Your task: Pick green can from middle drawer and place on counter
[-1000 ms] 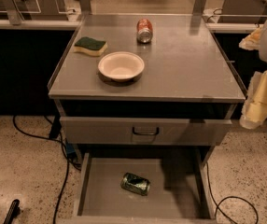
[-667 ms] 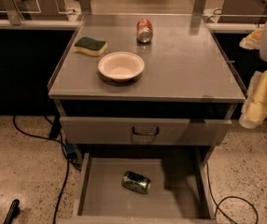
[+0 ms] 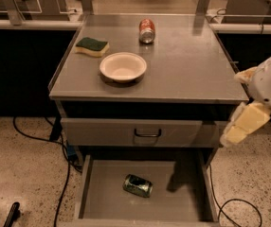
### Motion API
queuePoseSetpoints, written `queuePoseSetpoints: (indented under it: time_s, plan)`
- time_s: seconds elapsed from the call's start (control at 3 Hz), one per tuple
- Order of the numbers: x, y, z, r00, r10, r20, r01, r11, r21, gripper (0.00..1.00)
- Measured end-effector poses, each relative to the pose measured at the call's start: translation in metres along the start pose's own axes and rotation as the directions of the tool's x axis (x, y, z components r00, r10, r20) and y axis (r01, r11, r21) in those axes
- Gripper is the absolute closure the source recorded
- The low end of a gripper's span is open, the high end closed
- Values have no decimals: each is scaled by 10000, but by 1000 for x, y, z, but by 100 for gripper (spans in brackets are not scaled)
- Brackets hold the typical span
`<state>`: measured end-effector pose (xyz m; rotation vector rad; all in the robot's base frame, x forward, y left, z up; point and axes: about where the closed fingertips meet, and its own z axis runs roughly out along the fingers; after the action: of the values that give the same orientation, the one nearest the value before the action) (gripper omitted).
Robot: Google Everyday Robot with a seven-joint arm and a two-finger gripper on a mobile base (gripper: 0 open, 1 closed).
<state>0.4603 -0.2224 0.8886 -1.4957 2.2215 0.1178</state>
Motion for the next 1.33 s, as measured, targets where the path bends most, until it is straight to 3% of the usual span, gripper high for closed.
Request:
queuePoseSetpoints:
  time_s: [0.33, 1.0, 1.33]
  plan:
    - [14, -8, 65, 9933, 882, 746, -873, 9961, -153, 0]
    - [6, -14, 62, 9930, 763, 898, -796, 9962, 344, 0]
    - [11, 11, 79, 9813, 1156, 1537, -1227, 9917, 372, 0]
